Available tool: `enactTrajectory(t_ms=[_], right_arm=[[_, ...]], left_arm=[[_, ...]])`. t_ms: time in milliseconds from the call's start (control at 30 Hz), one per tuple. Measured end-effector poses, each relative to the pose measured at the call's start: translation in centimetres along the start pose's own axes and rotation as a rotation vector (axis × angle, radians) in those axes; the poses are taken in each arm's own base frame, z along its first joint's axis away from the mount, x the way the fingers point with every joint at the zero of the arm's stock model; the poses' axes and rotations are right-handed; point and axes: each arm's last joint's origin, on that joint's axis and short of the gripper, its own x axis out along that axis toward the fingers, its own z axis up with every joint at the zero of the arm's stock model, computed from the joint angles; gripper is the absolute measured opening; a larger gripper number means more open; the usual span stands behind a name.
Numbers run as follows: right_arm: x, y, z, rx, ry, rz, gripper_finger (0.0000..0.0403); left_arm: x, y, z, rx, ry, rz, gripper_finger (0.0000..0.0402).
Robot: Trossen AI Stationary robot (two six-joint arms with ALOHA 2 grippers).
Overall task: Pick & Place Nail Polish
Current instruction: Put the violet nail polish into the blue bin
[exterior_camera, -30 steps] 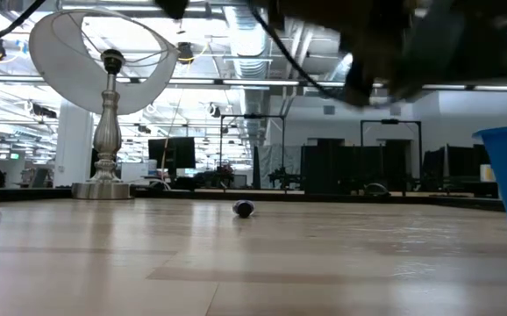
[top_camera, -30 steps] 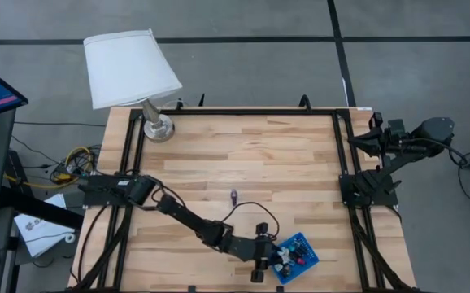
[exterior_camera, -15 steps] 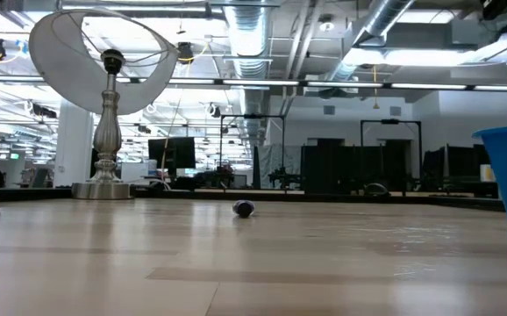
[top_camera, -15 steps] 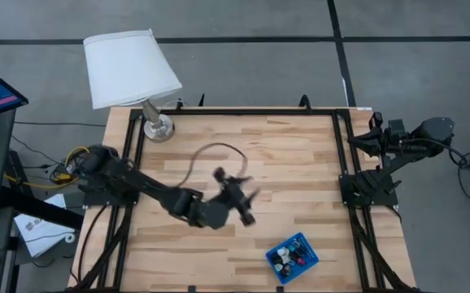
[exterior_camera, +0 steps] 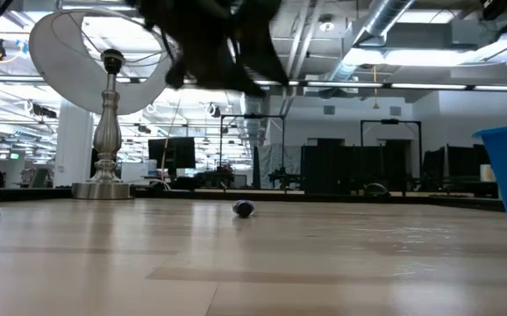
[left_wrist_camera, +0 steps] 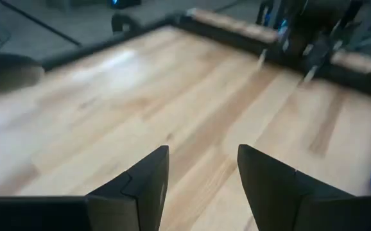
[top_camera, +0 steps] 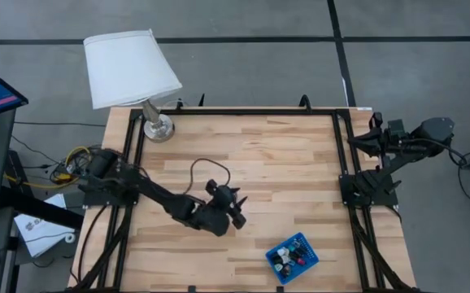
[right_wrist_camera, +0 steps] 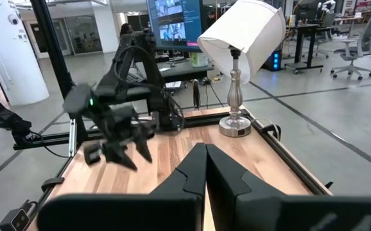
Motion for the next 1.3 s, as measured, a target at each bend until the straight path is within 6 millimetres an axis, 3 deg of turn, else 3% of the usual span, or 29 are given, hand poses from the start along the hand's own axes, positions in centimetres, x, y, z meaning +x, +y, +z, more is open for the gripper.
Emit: enactTrajectory(t_ms=[267, 433, 867, 1300], right_arm=[[0.0, 0.0, -0.2, -0.004, 0.017, -0.005, 0.0], [0.0, -0.1, -0.3, -0.01, 0.026, -0.006, 0.0], [0.0, -0.1, -0.4, -0.016, 0.034, -0.007, 0.0], [0.0, -0.1, -0.4, -0.012, 0.033, -0.007, 0.0]], left_arm=[[2.6, -1.0, -5.6, 0.033, 0.102, -0.011, 0.0179], [3.3, -1.3, -7.4, 0.038, 0.189, -0.077, 0.0179], [3.1, 0.0, -9.2, 0.074, 0.368, -0.042, 0.0179], [2.7, 0.5, -10.0, 0.024, 0.389, -0.031, 0.0179]])
